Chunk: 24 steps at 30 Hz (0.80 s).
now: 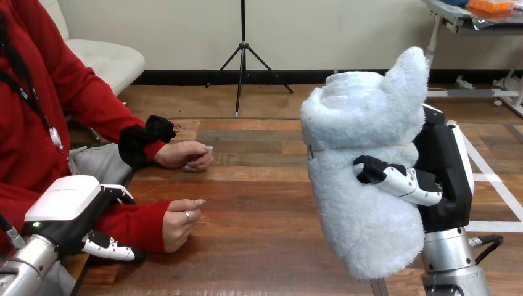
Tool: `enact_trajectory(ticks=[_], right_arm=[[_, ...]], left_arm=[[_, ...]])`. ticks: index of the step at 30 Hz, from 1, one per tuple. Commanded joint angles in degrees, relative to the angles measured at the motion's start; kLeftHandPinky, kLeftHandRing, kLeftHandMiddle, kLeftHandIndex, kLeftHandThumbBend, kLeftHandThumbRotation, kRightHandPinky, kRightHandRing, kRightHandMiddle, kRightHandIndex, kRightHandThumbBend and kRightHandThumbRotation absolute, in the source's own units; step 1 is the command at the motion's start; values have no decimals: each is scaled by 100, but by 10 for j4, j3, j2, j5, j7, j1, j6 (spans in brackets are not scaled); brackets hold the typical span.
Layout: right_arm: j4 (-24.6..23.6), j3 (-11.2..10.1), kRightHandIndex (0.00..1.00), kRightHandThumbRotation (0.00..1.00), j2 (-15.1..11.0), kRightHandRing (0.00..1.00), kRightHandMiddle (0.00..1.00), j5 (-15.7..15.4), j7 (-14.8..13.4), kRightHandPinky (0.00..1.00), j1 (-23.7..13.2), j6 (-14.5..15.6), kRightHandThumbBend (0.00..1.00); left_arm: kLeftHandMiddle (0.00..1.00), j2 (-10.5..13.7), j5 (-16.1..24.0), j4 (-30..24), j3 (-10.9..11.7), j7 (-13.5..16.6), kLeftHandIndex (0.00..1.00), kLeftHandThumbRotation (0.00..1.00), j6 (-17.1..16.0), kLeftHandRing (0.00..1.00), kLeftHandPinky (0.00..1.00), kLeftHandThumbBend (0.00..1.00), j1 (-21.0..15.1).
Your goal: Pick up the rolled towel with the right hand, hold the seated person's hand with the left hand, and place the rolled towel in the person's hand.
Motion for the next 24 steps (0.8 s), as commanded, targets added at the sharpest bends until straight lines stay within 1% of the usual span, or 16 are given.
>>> enact_trajectory(ticks=[1,5,8,11,14,17,20,24], right_arm=[[-36,3,18,0,2,6,13,15,0,1,-21,5,51],[-40,3,17,0,3,6,13,16,-2,1,-20,9,51],[-40,3,18,0,4,6,13,15,-4,1,-19,10,51],[-39,2,18,0,5,6,13,21,-1,1,-21,13,50],[-38,1,18,0,8,6,13,15,-9,1,-22,12,51],[-34,1,18,0,11,6,13,25,-7,1,-25,17,51],[-31,0,18,0,9,6,13,29,-4,1,-26,21,51],[-23,0,18,0,10,6,13,27,-4,1,-29,16,50]], left_arm=[[59,-10,-4,6,-12,11,60,34,2,56,57,100,-39],[57,-10,-1,5,-16,20,58,33,-1,55,55,99,-40],[55,-11,1,6,-20,20,57,33,4,52,53,98,-41],[54,-11,2,5,-25,24,56,32,5,51,52,97,-42],[52,-11,4,5,-30,31,54,32,3,49,50,97,-42],[51,-12,4,5,-34,25,53,31,10,48,48,95,-44],[50,-12,6,4,-38,31,52,31,11,47,47,94,-45],[48,-13,9,2,-43,36,50,30,15,45,45,93,-46]])
